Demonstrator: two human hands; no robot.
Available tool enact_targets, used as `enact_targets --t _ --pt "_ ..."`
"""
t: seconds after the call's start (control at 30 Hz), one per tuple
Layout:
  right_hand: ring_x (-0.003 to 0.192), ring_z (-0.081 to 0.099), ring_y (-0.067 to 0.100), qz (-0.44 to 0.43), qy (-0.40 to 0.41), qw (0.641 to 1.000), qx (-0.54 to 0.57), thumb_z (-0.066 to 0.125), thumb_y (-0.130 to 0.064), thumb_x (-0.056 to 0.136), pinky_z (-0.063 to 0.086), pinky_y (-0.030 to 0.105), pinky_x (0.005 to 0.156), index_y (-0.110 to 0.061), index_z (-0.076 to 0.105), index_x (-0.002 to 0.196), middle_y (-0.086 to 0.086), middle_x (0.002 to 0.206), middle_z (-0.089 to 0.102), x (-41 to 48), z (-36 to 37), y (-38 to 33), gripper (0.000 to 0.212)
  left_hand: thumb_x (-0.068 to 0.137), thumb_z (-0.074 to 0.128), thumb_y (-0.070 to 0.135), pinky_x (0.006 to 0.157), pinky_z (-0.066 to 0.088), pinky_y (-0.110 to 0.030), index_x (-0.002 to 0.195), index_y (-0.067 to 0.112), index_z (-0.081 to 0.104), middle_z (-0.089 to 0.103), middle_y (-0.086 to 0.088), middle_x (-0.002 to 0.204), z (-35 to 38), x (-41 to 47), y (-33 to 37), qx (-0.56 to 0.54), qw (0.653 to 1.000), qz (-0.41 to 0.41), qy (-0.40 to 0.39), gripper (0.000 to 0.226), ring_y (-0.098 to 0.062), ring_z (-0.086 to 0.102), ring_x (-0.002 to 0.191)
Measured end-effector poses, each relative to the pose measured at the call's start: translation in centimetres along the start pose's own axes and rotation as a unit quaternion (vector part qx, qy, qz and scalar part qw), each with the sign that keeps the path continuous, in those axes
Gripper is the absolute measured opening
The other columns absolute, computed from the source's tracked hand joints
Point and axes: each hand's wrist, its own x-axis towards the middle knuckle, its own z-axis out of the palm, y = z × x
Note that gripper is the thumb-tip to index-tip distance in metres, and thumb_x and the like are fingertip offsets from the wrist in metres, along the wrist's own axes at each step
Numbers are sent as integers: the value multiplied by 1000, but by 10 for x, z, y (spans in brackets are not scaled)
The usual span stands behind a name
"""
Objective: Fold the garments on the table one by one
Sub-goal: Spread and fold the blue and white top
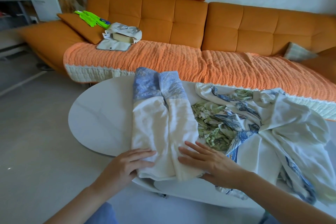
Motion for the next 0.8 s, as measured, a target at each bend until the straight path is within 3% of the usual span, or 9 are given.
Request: enact_targets --t 0.1,0.23,0.3,0.37,0.43,0.5,0.67,0.73,0.8 --pt "139 31 10 7 43 999 20 42 -38 99 27 39 114 -26 41 142 -5 147 40 -1 2 3 45 63 63 -19 94 46 -19 81 19 64 62 12 122 0 -4 0 -39 999 -18 29 42 -5 54 119" --pt "128 45 9 -3 41 999 -19 54 -37 93 28 35 114 -26 41 141 -5 140 48 0 1 3 51 55 77 -17 86 48 -19 75 26 44 58 16 122 -1 -6 1 -45 998 -41 24 58 -2 55 116" --pt "129 43 10 8 15 999 -30 67 -32 82 27 32 114 -26 34 145 -7 146 40 0 1 0 71 53 78 -15 90 44 -15 80 28 47 54 18 126 -2 -7 2 -26 999 -39 9 60 0 52 118" --pt "137 31 12 21 -3 999 -36 65 -28 75 19 29 116 -25 25 148 -7 154 26 0 0 -4 84 58 77 -11 99 39 -18 106 32 52 47 21 135 -3 -6 3 -6 999 -30 -9 69 0 46 125" --pt "143 17 11 32 10 999 -3 55 -28 78 11 28 117 -22 22 149 -6 157 18 2 -2 -8 79 66 74 -8 108 31 -26 127 32 46 41 21 142 -1 -4 1 -1 1000 -13 -27 78 -3 40 132" --pt "144 16 8 39 21 998 48 54 -28 81 12 29 118 -19 26 146 -6 156 21 3 -1 -8 71 66 70 -12 111 27 -28 132 31 45 38 20 145 0 -4 -2 4 999 -2 -44 83 -3 37 134" --pt "131 42 3 50 97 992 70 47 -26 93 26 31 113 -23 56 121 -12 138 50 3 11 -6 30 55 67 -16 107 30 -20 128 24 58 53 12 134 -1 -3 -2 36 999 11 -39 83 0 46 125" --pt "119 53 -1 72 136 983 96 49 -26 93 29 30 111 -26 62 112 -14 124 62 6 5 -10 23 58 65 -12 102 35 -15 123 30 61 59 16 126 -5 -2 3 8 1000 -7 -7 77 3 52 116" --pt "111 53 -7 93 148 976 128 43 -37 96 25 18 111 -25 63 110 -20 114 65 8 -8 -17 28 71 64 1 94 41 -12 121 42 59 60 25 121 -12 -1 14 -56 996 -65 26 65 6 56 111"
